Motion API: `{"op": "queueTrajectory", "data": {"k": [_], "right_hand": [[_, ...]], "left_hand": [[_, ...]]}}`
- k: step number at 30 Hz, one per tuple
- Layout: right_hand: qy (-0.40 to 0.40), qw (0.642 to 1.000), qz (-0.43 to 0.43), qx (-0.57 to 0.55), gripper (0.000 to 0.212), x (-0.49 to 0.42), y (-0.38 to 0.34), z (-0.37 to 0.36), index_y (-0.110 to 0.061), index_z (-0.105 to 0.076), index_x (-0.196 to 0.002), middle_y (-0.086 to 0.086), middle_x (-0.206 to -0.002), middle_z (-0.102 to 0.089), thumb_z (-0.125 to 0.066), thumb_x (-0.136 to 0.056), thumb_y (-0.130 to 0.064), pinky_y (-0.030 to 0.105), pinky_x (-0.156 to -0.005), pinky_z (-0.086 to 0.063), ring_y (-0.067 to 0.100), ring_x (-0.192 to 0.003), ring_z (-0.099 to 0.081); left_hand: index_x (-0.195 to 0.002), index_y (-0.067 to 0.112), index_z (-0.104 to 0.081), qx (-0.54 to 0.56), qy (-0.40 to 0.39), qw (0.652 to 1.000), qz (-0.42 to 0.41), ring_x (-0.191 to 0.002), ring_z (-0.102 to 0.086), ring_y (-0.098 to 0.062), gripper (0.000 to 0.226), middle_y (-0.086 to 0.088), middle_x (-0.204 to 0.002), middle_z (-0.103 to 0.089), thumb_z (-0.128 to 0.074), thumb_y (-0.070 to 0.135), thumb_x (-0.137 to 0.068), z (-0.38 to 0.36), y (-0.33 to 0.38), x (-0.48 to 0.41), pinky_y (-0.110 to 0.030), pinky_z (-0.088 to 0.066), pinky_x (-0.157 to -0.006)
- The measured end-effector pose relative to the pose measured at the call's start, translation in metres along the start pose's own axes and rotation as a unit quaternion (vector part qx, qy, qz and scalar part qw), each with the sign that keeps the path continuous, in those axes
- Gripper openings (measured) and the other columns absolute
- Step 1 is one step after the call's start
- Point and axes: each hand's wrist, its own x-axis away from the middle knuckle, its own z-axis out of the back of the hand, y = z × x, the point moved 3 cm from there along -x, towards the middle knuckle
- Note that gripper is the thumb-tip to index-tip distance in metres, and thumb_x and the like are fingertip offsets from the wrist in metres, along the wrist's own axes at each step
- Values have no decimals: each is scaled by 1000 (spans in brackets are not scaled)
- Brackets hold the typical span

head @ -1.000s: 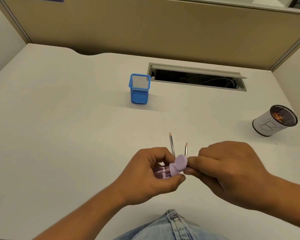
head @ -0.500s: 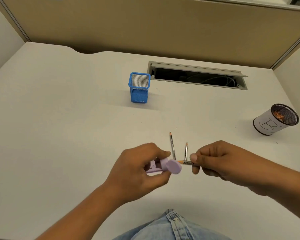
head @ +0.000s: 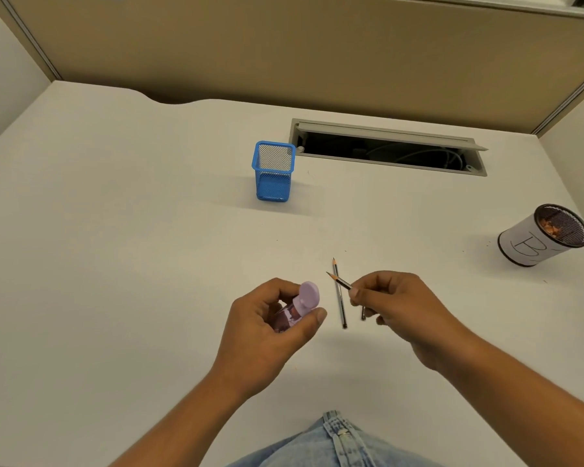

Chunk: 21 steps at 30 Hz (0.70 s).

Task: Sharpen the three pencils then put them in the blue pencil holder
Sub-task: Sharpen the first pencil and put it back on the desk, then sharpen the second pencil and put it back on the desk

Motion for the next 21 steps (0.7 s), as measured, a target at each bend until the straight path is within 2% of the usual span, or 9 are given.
{"op": "queueTrajectory", "data": {"k": [3,5,9,12,16,21], "right_hand": [[55,996,23,65,6,-19,11,-7,-18,-75,-75,-4,-65,-62,-76,-80,-20,24,-55,-41,12,-56,-52],[74,987,31,140,6,-33,18,-11,-23,-74,-71,-5,-63,-63,-76,-77,-24,29,-57,-45,15,-55,-57],[81,963,27,256,7,-55,23,-21,-27,-73,-70,-11,-67,-70,-70,-76,-30,28,-62,-54,11,-63,-65],[81,949,28,303,7,-70,21,-29,-29,-70,-69,-11,-72,-71,-68,-75,-32,26,-61,-52,14,-69,-66],[79,928,34,362,7,-87,17,-36,-27,-72,-78,-7,-79,-72,-66,-76,-30,29,-65,-55,20,-74,-67],[86,920,26,381,12,-100,14,-42,-22,-71,-83,-2,-81,-73,-69,-73,-29,29,-64,-55,22,-74,-67]], "left_hand": [[-83,30,-70,-4,1,1000,5,-85,-69,-29,23,0,-83,-74,-74,49,-70,-2,-4,0,-50,-58,-71],[-85,29,-70,-4,0,1000,11,-84,-69,-28,25,1,-84,-74,-73,49,-70,-3,-6,0,-49,-58,-70],[-85,29,-70,-1,0,1000,19,-79,-68,-29,26,1,-85,-74,-73,49,-70,-4,-10,1,-49,-58,-70],[-85,31,-70,-8,-4,1000,21,-78,-68,-29,25,3,-85,-74,-73,50,-69,-5,-13,2,-48,-59,-70],[-86,31,-71,2,-6,1000,30,-85,-67,-33,27,-2,-84,-74,-73,50,-68,-5,-19,1,-48,-58,-72],[-86,29,-71,0,-4,999,44,-88,-67,-35,29,-4,-80,-74,-73,51,-67,-5,-25,0,-52,-57,-72]]}}
